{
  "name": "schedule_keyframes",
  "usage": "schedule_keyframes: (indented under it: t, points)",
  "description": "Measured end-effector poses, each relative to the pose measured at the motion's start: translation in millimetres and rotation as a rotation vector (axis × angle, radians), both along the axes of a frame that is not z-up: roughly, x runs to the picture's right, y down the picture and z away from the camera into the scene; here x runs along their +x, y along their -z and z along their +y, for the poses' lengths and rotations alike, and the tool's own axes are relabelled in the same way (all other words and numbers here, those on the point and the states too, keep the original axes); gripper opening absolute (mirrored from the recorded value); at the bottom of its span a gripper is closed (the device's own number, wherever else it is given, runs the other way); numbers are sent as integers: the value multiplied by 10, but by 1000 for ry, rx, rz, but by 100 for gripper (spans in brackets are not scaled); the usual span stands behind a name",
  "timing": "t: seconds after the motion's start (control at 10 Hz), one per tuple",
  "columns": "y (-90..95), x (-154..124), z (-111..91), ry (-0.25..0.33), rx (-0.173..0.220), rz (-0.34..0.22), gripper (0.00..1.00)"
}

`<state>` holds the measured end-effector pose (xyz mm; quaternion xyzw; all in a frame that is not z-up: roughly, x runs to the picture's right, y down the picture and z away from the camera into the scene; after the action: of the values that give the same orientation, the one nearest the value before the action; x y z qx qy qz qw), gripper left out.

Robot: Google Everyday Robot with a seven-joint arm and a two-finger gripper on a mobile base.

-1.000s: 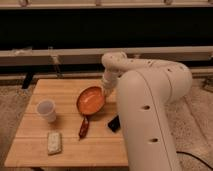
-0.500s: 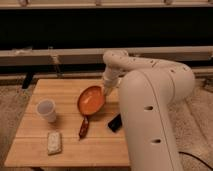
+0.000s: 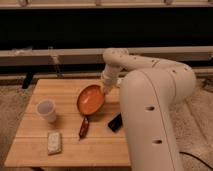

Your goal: Pick up the ceramic bowl

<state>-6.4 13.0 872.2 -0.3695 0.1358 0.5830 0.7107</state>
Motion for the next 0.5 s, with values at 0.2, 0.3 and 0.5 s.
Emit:
schedule_keyframes:
  t: [0.2, 0.3, 0.5]
  points:
    - [26, -16, -26, 5, 1, -10, 11]
    - [48, -25, -46, 9, 3, -18, 11]
    - [81, -51, -77, 16, 7, -34, 11]
